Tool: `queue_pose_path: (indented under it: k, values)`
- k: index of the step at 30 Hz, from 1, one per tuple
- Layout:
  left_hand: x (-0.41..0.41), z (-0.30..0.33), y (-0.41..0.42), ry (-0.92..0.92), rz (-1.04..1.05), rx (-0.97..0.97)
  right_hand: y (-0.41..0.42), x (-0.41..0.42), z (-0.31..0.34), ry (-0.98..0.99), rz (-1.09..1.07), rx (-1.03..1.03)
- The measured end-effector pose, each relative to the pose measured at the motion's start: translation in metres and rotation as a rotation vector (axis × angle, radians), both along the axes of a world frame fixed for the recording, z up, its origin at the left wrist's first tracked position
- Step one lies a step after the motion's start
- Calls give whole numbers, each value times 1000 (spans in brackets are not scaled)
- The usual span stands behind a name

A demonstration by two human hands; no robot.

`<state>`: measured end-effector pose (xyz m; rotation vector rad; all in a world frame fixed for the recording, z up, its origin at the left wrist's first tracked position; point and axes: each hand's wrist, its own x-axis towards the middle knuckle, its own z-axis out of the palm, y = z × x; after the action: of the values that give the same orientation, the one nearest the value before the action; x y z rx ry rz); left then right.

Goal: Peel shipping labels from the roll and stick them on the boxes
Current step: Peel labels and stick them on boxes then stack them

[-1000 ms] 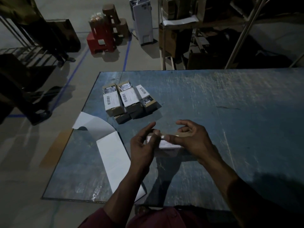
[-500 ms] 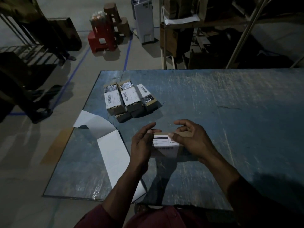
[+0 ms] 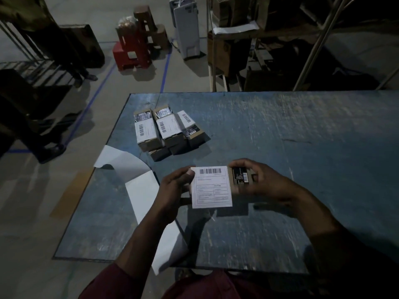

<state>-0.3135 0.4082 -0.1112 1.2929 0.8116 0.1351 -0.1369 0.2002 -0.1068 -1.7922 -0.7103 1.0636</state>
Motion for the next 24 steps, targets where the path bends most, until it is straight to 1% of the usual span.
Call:
queue_pose_path:
  k: [2,3,5,7,9,10,12,14,20,24]
  values:
    - [0,-4,0,63,16,-51,-4,2,-13,-236,112,-57]
    - [0,-7,-1,98,21,-74,-4,3,-20,-324,137,-72]
    - [1,-12,-2,161,24,-109,-2,1,-31,-423,145,-49]
    - [2,-15,-2,202,10,-122,-4,0,-41,-466,154,-31]
    - [1,-15,-2,244,-30,-116,-9,3,-48,-457,156,-32]
    - [-1,-14,-2,280,-74,-71,-11,5,-50,-432,158,-41]
    - [-4,-16,-1,356,-180,113,-15,10,-52,-371,185,-88]
    - [-4,-16,-2,399,-243,276,-15,14,-49,-348,233,-162]
    - [-5,-28,-2,366,-435,539,-15,19,-54,-346,333,-288]
    - [-10,-55,3,447,-761,702,-13,23,-55,-263,319,-314]
